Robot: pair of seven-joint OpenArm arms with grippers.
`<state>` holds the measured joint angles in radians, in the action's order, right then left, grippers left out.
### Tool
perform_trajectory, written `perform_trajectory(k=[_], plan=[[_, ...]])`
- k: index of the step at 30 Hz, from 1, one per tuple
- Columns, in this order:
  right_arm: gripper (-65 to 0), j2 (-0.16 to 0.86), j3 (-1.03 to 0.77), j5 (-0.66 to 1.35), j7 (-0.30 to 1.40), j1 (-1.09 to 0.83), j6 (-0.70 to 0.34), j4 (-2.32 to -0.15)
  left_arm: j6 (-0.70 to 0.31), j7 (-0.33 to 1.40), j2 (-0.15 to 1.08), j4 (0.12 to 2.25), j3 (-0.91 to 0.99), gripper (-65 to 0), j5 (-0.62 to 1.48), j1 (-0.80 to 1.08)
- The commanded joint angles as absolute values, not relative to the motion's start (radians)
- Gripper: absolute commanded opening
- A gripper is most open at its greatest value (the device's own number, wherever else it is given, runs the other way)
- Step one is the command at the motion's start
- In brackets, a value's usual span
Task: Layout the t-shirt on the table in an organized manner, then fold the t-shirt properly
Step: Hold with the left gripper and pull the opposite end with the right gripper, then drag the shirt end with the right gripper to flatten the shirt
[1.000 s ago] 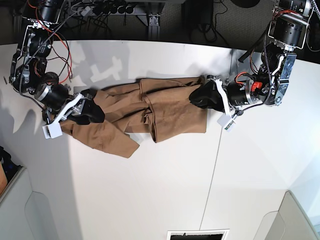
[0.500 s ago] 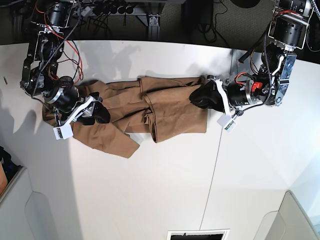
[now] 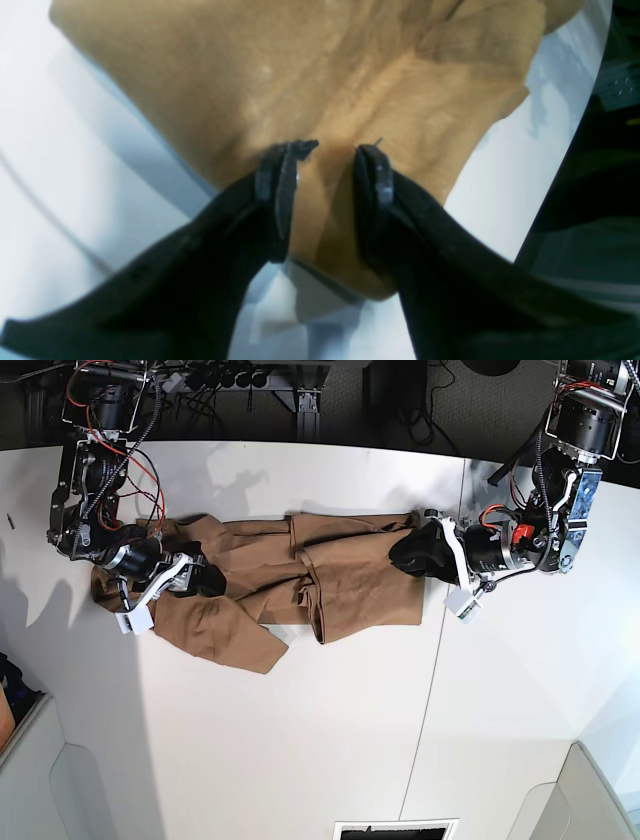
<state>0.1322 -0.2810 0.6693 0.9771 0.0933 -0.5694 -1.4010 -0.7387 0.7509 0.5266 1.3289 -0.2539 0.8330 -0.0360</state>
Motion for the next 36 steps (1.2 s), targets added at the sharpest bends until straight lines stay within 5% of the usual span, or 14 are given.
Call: perform_trajectory(k=[1,12,25,28,30,34,36], plan=[[-30.7,0.138,-0.282,0.686,0.994,0.064,-0.574,-1.433,-0.698,0.834,0.556,1.324,-0.253,-40.9,0.740,-0.030],[-30.7,0.138,-0.284,0.627,0.908,-0.059,-0.573,-1.741,-0.698,0.831,0.582,1.324,-0.254,-40.9,0.775,-0.030],[-30.7,0.136,-0.052,0.304,0.802,0.086,-0.541,-1.566,-0.698,0.834,0.582,1.324,-0.254,-40.9,0.774,-0.030],[-30.8,0.136,0.012,0.249,0.785,0.088,-0.466,-1.538,-0.698,0.834,0.582,1.324,-0.254,-40.9,0.774,-0.030],[-37.4,0.136,0.028,0.207,0.757,0.089,-0.406,-1.539,-0.698,0.834,0.582,1.324,-0.254,-40.9,0.774,-0.030],[-62.5,0.141,0.023,0.170,0.753,0.109,-0.354,-1.543,-0.698,0.834,0.582,1.324,-0.254,-40.9,0.773,-0.030],[-65.0,0.155,0.019,0.163,0.752,0.121,-0.353,-1.543,-0.698,0.834,0.582,1.324,-0.254,-40.9,0.773,-0.030]])
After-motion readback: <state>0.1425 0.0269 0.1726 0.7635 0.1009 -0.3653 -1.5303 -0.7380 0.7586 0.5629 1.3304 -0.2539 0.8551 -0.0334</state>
